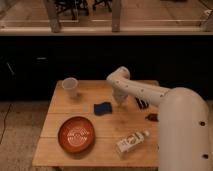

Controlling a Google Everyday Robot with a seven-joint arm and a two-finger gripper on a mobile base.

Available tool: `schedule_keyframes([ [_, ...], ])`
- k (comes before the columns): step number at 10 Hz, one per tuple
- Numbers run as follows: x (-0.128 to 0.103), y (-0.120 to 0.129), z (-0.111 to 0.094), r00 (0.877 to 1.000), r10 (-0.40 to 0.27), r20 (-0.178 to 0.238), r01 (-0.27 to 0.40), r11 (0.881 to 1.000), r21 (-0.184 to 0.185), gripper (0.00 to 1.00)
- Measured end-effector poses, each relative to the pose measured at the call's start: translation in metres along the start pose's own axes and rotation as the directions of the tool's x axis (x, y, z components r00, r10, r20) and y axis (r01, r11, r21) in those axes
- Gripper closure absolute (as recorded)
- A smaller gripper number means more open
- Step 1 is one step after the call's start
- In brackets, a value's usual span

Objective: Push the eraser across the table

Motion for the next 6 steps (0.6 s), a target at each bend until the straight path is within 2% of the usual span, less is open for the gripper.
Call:
schedule_keyframes([
  [4, 0.013, 0.000, 0.020, 0.998, 0.060, 0.028, -0.060, 0.998, 0.002, 1.00],
  [6, 0.016, 0.000, 0.022, 0.997, 0.066, 0.025, -0.067, 0.998, 0.003, 1.00],
])
